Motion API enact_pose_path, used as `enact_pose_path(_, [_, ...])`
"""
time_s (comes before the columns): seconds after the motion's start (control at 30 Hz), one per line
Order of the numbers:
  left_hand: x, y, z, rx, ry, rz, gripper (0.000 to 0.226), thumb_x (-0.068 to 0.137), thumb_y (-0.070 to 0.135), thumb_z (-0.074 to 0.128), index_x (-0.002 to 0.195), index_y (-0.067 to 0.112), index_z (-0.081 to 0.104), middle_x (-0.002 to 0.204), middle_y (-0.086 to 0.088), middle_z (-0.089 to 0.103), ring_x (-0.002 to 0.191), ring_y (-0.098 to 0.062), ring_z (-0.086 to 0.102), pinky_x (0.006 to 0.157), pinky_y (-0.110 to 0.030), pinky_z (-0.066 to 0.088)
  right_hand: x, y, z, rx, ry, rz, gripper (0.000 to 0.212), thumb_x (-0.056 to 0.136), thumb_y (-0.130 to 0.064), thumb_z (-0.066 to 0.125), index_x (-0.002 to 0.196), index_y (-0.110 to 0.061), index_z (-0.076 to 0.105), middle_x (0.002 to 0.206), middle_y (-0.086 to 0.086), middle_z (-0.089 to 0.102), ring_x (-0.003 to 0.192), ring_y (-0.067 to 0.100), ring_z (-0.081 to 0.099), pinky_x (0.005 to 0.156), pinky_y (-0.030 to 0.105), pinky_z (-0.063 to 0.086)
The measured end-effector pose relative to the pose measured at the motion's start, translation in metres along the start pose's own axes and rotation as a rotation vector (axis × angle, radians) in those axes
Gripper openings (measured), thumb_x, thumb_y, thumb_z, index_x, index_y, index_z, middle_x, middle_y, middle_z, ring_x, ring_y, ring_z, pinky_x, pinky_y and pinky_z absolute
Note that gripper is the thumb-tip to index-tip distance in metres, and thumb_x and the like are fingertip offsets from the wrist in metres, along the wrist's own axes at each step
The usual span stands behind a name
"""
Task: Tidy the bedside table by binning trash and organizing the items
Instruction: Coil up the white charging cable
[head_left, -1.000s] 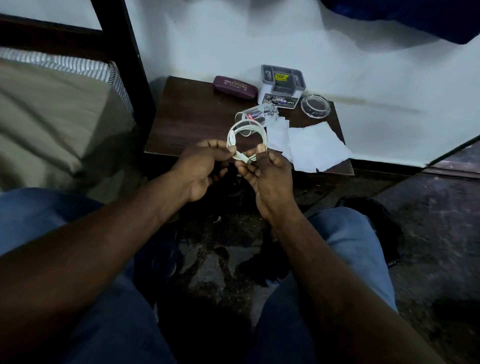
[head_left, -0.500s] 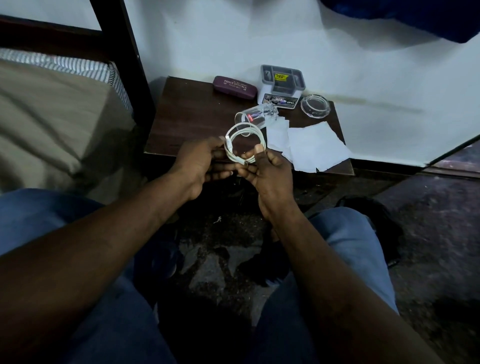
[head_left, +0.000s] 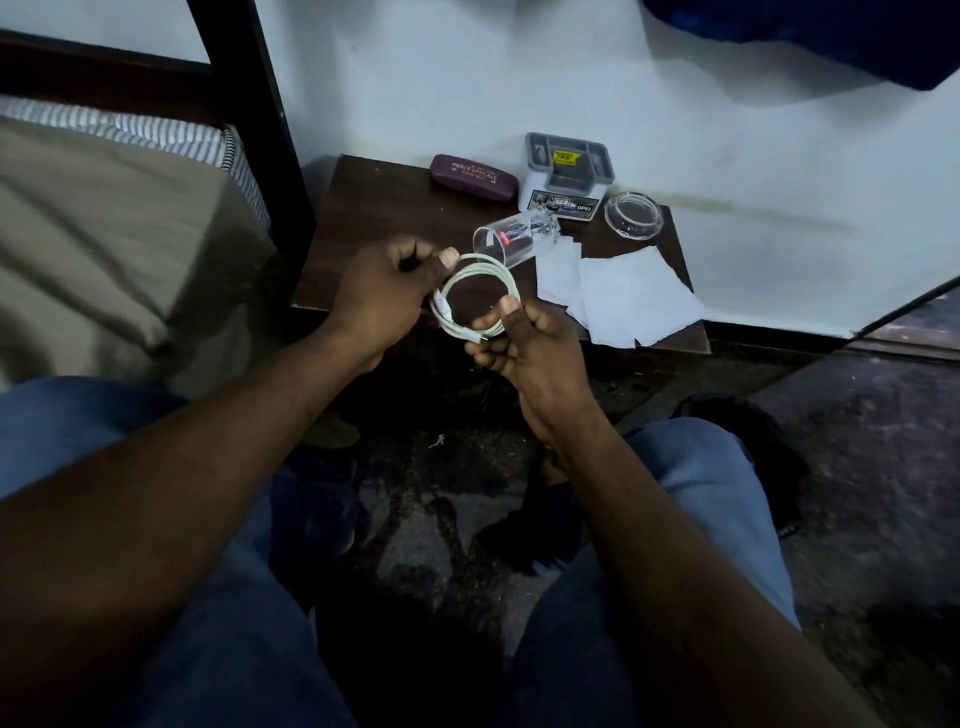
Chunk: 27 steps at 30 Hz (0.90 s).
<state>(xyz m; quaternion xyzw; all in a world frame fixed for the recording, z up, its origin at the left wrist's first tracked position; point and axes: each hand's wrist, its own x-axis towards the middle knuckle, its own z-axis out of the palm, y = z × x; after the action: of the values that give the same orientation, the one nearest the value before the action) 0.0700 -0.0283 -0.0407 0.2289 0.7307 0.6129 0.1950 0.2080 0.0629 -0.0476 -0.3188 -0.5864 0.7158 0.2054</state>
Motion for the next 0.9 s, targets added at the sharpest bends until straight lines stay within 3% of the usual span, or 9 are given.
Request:
enact_pose_path(0.13, [0.004,0.004,-0.004,0.022,0.02,-0.071,0.023,0.095,0.031,0.071,0.076,0.018,0.069,0.074,-0.007,0.073,0.064,-0.014,0.065,0.064,-0.03,0.052,-0.003,-0.001,0.001,0.027,-0.064,0.027,0.034,0.111,-0.022,0.047,0.085,-0.007,0.063,0.076,0.007,0.068,0.063,0.014,0.067,0.058,0.02,0.053])
enact_pose_path(0.23, [0.002,0.011,-0.009,-0.135,-0.104,-0.28,0.019,0.1,0.022,0.064,0.083,0.016,0.062,0.065,0.0,0.072,0.052,-0.011,0.064,0.05,-0.027,0.057,-0.005,-0.003,0.002,0.15,-0.095,0.047,0.035,0.111,-0.02,0.044,0.085,-0.006,0.062,0.072,0.004,0.069,0.062,0.012,0.066,0.058,0.019,0.052])
enact_pose_path(0.37, [-0.004,0.011,-0.008,-0.307,-0.277,-0.563,0.025,0.103,0.005,0.045,0.09,0.019,0.062,0.068,0.004,0.073,0.064,-0.01,0.069,0.059,-0.027,0.061,-0.004,-0.004,-0.002,0.303,-0.088,0.067,0.034,0.111,-0.02,0.043,0.085,-0.006,0.06,0.075,0.004,0.071,0.065,0.013,0.066,0.059,0.019,0.053])
enact_pose_path(0.53, [-0.01,0.01,-0.002,-0.35,-0.341,-0.611,0.026,0.102,0.002,0.048,0.093,0.018,0.066,0.082,0.0,0.074,0.073,-0.015,0.071,0.072,-0.033,0.062,0.0,-0.006,-0.003,0.443,-0.003,0.082,0.032,0.11,-0.019,0.047,0.083,-0.007,0.06,0.077,0.005,0.073,0.067,0.014,0.071,0.064,0.021,0.059])
enact_pose_path(0.7, [-0.018,0.006,0.01,-0.393,-0.276,-0.553,0.016,0.098,0.0,0.059,0.096,0.012,0.068,0.073,-0.001,0.075,0.06,-0.007,0.068,0.058,-0.021,0.059,0.002,-0.005,-0.004,0.407,0.085,0.044,0.03,0.109,-0.018,0.05,0.085,-0.006,0.063,0.079,0.007,0.073,0.068,0.015,0.072,0.068,0.024,0.061])
enact_pose_path(0.9, [-0.019,0.008,0.011,-0.447,-0.256,-0.521,0.015,0.094,0.003,0.06,0.084,0.012,0.068,0.075,-0.001,0.068,0.062,-0.007,0.062,0.057,-0.017,0.054,0.004,-0.001,-0.004,0.33,0.144,-0.007,0.029,0.109,-0.019,0.051,0.089,-0.003,0.064,0.09,0.014,0.069,0.072,0.018,0.07,0.07,0.025,0.061])
